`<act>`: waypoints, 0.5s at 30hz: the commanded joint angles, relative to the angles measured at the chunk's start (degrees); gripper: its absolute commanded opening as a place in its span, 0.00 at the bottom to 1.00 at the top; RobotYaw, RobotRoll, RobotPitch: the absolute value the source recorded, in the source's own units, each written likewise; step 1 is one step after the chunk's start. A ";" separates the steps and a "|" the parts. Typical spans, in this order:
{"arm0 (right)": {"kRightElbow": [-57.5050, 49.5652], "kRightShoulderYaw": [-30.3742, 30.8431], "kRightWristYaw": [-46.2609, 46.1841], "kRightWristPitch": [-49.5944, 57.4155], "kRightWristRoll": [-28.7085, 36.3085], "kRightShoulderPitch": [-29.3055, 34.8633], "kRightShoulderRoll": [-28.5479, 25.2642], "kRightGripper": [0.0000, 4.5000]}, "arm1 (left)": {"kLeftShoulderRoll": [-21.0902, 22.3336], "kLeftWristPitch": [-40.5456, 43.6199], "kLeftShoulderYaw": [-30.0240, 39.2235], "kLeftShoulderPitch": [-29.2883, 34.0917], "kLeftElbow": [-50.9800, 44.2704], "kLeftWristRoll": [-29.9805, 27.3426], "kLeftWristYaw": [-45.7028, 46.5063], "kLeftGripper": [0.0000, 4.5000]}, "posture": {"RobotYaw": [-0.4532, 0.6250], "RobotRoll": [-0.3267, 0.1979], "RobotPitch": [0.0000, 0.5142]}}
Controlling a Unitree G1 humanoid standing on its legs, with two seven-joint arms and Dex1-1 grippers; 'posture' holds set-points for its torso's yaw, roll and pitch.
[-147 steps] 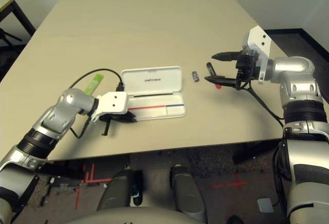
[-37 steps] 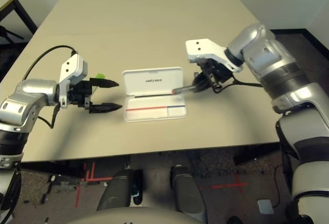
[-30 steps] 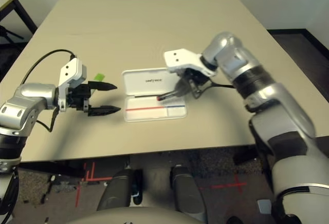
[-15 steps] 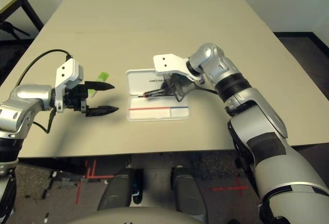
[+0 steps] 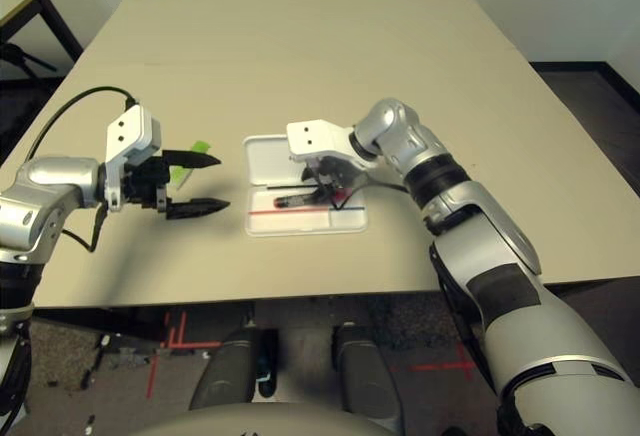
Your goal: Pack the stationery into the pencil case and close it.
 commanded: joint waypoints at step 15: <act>-16.50 -4.54 6.39 4.24 31.55 9.18 -24.93 0.99 | -7.60 9.65 4.86 -6.71 9.84 4.97 25.90 1.00 | 0.45 0.62 0.20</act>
